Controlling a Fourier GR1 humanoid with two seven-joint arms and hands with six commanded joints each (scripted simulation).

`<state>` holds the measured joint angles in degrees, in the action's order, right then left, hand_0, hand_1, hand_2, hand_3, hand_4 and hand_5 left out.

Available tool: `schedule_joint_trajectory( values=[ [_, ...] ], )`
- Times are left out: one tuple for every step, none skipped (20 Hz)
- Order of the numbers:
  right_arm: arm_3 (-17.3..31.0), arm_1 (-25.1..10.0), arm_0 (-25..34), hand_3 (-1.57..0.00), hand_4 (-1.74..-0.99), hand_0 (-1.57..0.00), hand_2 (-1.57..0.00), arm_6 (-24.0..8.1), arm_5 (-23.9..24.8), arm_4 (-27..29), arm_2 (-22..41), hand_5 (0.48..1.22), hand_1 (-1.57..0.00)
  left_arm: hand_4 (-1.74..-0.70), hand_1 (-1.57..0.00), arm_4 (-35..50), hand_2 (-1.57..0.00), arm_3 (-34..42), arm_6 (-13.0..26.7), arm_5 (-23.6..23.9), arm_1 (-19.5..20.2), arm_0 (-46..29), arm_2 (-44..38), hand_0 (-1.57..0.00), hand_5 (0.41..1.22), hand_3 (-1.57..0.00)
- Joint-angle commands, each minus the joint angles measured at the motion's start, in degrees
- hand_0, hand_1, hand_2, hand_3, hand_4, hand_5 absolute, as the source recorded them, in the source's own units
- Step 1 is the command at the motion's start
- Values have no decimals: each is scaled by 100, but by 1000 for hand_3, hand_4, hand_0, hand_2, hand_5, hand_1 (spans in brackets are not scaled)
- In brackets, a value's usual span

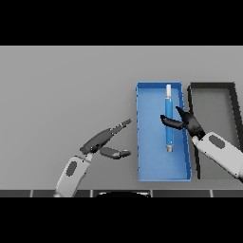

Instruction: Pick up the blue pipe and place it into the blue bin.

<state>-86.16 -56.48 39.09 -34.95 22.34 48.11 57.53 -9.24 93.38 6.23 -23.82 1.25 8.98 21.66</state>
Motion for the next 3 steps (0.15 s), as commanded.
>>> schedule_joint_trajectory(
  values=[
    [19,23,24,-3,-1022,-6,-5,0,-11,-15,44,655,-5,-885,1,-20,1,-6,4,17,-8,12,3,1,431,1],
    [-31,-24,45,-3,-1022,-6,-5,6,-50,-16,35,649,-5,-885,1,-8,1,-19,41,23,-19,73,-20,1,431,1],
    [-99,-106,-42,-3,-1022,-6,-5,44,-53,11,30,643,-5,-885,1,-47,1,-58,33,54,-23,81,-20,1,431,1]
  ],
)
